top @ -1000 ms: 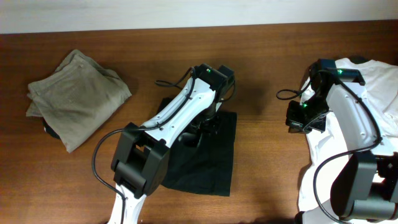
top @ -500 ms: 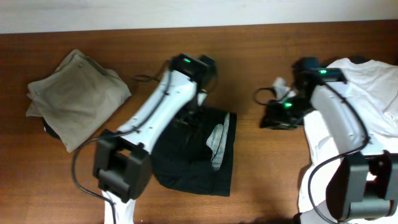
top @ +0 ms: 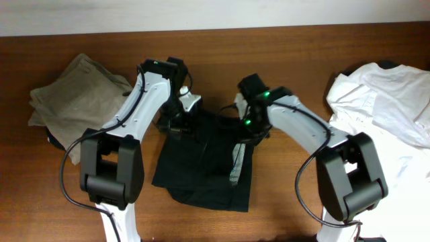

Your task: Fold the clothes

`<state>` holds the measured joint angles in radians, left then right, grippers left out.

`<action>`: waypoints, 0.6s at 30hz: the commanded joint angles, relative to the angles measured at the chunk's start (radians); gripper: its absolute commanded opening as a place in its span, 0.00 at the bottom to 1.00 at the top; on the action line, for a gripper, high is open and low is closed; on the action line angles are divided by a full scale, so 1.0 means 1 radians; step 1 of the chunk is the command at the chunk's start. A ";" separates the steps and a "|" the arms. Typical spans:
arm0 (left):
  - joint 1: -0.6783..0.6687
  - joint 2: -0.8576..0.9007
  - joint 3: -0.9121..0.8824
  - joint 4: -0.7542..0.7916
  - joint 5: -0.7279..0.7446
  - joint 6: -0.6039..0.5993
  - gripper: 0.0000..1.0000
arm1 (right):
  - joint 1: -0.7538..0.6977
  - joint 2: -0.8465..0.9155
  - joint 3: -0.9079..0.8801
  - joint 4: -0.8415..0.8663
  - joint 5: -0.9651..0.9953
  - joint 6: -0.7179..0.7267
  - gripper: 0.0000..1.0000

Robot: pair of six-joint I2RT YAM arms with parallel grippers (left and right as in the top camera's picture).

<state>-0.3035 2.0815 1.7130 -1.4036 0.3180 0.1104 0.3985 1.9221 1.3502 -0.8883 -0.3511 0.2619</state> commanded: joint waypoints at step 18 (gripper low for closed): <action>-0.054 -0.018 -0.323 0.216 0.124 0.026 0.66 | -0.182 -0.140 0.071 -0.413 -0.058 -0.184 0.56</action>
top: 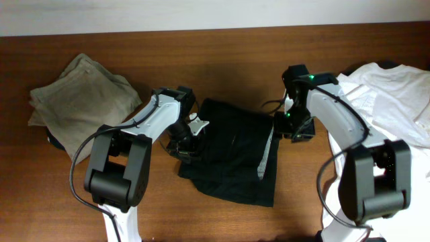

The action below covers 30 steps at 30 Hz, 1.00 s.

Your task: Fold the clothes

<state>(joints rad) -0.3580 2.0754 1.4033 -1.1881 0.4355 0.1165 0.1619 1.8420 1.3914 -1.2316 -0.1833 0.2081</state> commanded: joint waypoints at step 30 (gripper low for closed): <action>-0.030 0.152 0.346 0.186 0.044 0.002 0.00 | 0.116 -0.145 -0.397 0.187 -0.225 0.187 0.04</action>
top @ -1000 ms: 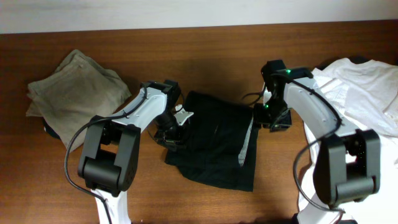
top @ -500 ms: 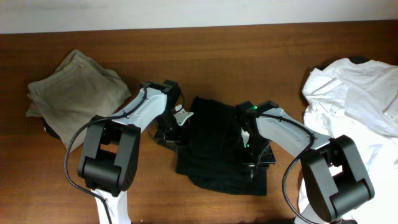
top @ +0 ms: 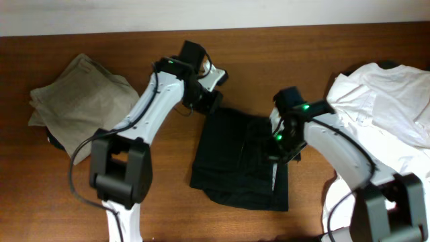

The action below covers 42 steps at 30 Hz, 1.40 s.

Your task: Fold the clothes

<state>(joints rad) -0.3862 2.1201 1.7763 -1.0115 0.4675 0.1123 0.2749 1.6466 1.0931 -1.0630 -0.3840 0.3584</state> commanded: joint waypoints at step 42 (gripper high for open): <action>0.170 0.126 0.263 -0.677 -0.221 0.031 0.77 | -0.085 -0.146 -0.048 -0.087 -0.053 -0.179 0.05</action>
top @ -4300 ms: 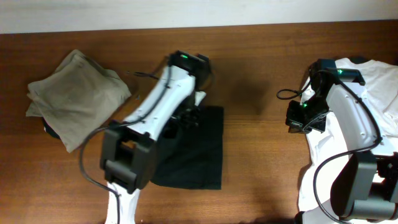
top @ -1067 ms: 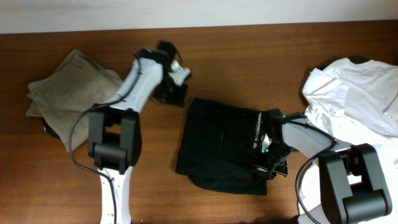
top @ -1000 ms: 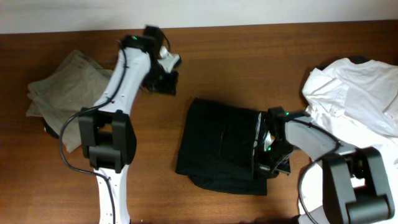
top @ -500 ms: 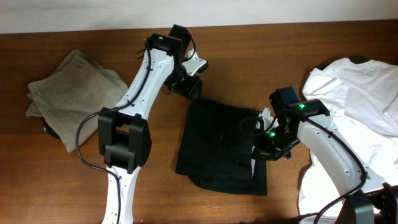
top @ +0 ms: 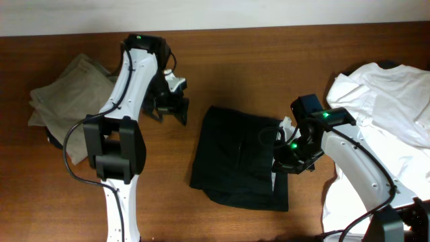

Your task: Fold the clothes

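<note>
A black garment (top: pixel 235 158) lies folded into a tall rectangle at the middle of the table, with a white strip (top: pixel 272 180) showing along its right edge. My left gripper (top: pixel 170 111) hangs over bare wood to the left of the garment's top corner, its fingers spread and nothing between them. My right gripper (top: pixel 281 161) sits low at the garment's right edge; its jaws are hidden under the wrist, so I cannot tell whether they hold cloth.
A folded tan garment (top: pixel 67 101) lies at the far left, close behind my left arm. A heap of white clothes (top: pixel 383 107) fills the right end of the table, beside my right arm. Bare wood shows along the back edge.
My left gripper has moved from the black garment's top-left corner to the bare table further left. My right gripper has shifted a little toward the front right. The garment's shape looks unchanged.
First both grippers were on the top part of the black garment, which lay left of centre. Then it lay further right, with a gripper at each side edge. Later it was a narrower rectangle, left gripper at its top-left corner. Now the left gripper is off it.
</note>
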`<state>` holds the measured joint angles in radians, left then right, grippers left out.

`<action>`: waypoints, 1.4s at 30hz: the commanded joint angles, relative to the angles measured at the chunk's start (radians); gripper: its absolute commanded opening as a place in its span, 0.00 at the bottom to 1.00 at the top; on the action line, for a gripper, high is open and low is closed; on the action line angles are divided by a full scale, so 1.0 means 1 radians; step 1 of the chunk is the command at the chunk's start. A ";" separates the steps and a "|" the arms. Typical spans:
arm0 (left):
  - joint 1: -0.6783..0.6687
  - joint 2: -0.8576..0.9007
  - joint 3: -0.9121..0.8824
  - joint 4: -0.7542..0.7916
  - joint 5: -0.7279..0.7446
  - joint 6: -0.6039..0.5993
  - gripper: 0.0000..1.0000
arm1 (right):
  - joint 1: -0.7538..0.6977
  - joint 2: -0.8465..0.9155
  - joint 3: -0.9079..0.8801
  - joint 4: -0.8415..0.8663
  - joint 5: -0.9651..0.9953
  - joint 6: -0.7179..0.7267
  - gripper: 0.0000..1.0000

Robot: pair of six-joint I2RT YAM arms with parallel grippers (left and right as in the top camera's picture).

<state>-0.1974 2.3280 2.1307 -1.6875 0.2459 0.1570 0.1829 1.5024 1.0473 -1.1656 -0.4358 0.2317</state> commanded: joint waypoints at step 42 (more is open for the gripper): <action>-0.143 -0.183 -0.543 0.512 0.194 0.129 0.40 | -0.341 0.346 0.101 0.521 0.395 0.227 0.04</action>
<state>-0.3412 2.1578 1.5929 -1.1309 0.3912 0.2733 -0.0692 1.8099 1.0542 -0.6769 -0.2230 0.4908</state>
